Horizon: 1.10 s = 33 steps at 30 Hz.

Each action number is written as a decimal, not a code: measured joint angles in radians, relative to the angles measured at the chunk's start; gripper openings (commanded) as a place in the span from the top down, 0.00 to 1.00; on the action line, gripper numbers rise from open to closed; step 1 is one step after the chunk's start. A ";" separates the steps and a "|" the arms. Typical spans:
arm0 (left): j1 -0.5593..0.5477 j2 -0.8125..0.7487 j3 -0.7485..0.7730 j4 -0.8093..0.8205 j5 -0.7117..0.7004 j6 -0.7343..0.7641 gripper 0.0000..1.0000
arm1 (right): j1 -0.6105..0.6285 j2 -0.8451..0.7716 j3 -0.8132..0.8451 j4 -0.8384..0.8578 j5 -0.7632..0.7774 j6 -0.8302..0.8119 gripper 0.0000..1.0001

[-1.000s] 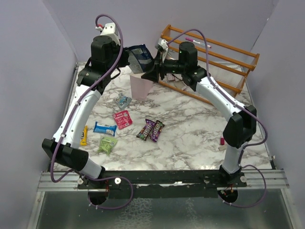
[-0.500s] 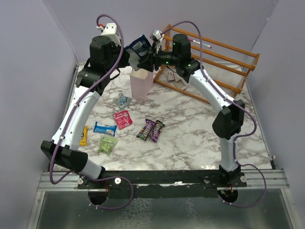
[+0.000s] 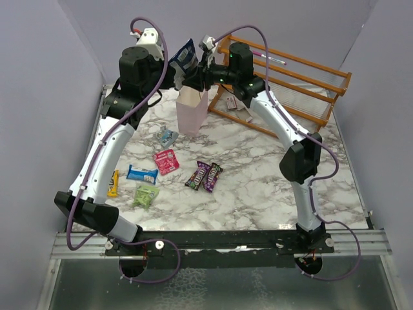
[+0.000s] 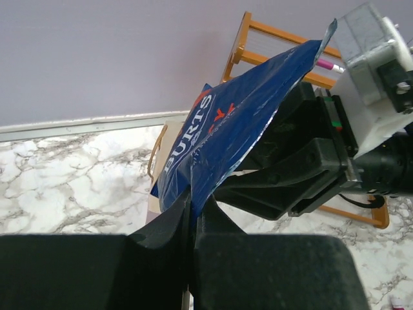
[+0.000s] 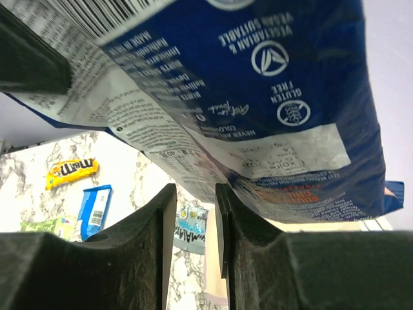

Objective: Place the snacks into the paper bag
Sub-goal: Place the snack in the paper bag.

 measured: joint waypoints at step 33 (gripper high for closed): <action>0.000 0.172 0.040 0.058 0.031 -0.049 1.00 | -0.011 0.060 -0.058 -0.029 0.043 -0.063 0.73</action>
